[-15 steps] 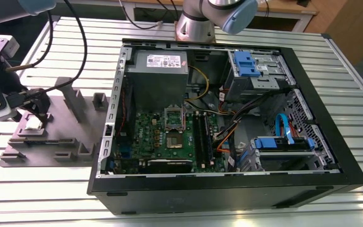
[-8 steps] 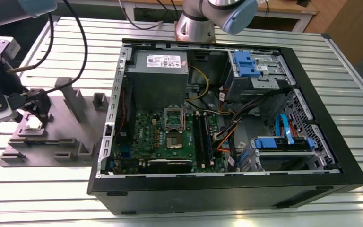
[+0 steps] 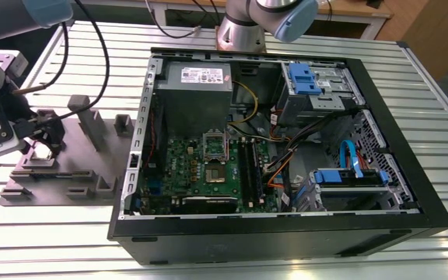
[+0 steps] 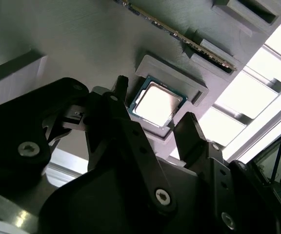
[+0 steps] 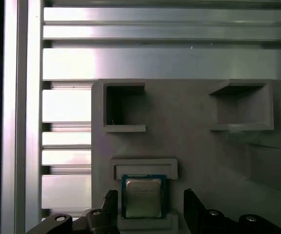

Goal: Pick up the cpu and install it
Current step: 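Pick up the cpu and move it towards the insertion slot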

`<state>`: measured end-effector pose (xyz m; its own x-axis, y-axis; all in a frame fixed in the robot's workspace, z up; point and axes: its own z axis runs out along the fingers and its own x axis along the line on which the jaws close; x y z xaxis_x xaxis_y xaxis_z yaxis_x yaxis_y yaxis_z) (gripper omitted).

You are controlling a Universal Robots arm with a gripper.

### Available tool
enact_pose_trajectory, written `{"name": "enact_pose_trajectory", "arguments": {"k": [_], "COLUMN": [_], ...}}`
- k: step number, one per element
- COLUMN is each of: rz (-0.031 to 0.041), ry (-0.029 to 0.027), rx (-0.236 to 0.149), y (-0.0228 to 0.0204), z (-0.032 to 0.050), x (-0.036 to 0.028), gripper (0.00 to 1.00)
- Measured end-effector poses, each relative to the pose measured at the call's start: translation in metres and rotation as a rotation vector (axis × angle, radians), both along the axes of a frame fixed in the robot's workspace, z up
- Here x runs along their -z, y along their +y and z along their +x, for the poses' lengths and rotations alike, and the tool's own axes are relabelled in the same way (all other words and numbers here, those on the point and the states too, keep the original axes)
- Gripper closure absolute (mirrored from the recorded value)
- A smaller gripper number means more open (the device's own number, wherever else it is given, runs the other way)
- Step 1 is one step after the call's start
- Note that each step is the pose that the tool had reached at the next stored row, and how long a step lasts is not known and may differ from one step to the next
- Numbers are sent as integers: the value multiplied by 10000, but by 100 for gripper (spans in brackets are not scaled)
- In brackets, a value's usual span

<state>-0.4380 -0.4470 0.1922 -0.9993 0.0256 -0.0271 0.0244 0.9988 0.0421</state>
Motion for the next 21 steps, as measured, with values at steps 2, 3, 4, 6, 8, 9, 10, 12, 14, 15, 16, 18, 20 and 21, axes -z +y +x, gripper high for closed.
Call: {"name": "enact_pose_trajectory", "arguments": {"k": [2, 3, 4, 6, 8, 9, 10, 12, 14, 15, 16, 18, 20, 21], "rz": [2, 2, 2, 2, 1, 2, 4, 5, 5, 5, 5, 4, 5, 5], "ry": [-3, -3, -3, -3, -2, 0, -2, -4, -5, -4, -4, -4, -4, -5], "rx": [1, 0, 1, 0, 0, 1, 1, 0, -1, -1, -1, 0, 0, 0], "y": [1, 1, 2, 4, 9, 11, 13, 16, 19, 19, 20, 21, 22, 23], "z": [0, 0, 1, 0, -1, -4, -8, -17, -23, -24, -25, -26, -26, -26], "x": [11, 17, 25, 37, 46, 47, 50, 55, 61, 65, 71, 80, 91, 95], "gripper": [35, 35, 35, 35, 35, 35, 35, 35, 35, 35, 35, 35, 35, 35]}}
